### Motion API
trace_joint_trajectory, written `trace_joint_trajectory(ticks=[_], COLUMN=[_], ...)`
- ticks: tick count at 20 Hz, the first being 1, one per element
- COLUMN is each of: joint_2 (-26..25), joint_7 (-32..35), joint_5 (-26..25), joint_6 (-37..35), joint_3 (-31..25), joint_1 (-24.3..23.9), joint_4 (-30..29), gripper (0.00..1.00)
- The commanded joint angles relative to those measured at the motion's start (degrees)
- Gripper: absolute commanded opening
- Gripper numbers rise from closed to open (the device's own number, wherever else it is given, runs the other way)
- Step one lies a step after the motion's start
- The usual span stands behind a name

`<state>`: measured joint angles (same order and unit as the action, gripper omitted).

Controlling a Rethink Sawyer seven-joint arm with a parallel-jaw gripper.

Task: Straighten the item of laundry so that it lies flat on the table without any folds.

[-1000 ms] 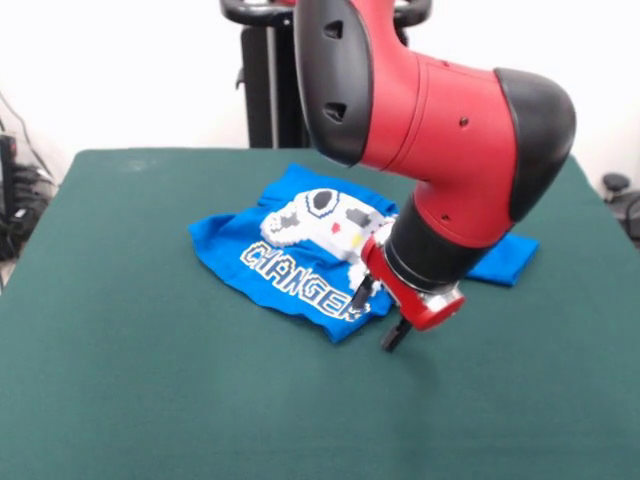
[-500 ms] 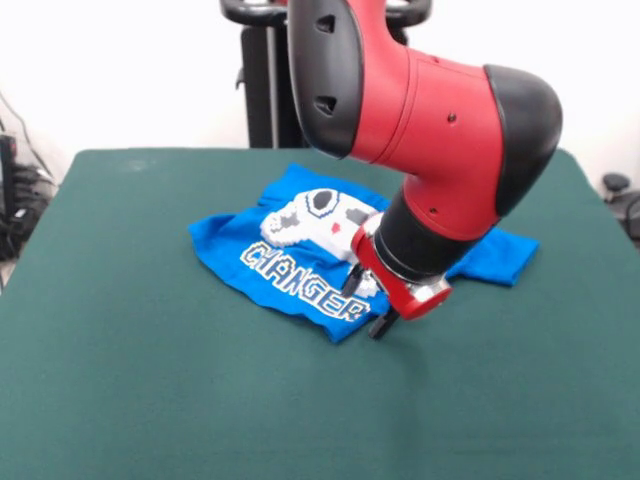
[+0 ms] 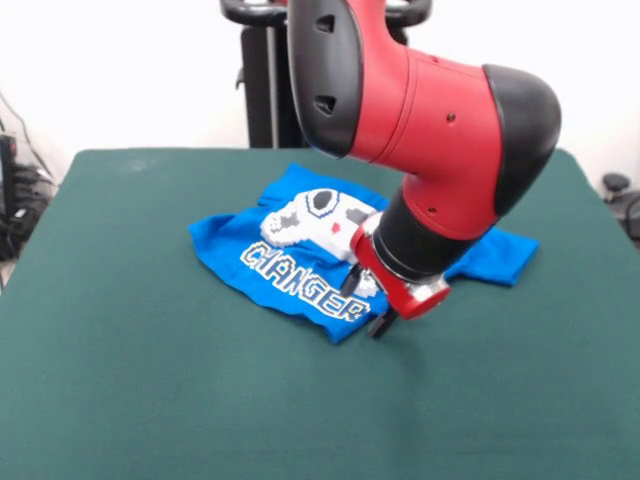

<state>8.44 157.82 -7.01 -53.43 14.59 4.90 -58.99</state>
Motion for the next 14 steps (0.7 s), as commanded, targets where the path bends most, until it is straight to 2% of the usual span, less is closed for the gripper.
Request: trace_joint_trajectory(ticks=[1,14], joint_2=[-5.86,-4.04], joint_7=[7.17,5.54], joint_5=[-1.81,-1.59], joint_6=[3.93,2.28], joint_3=[-0.72,-0.02], joint_1=[1.97,2.14], joint_4=[-6.8,-9.61], gripper=[1.0,1.0])
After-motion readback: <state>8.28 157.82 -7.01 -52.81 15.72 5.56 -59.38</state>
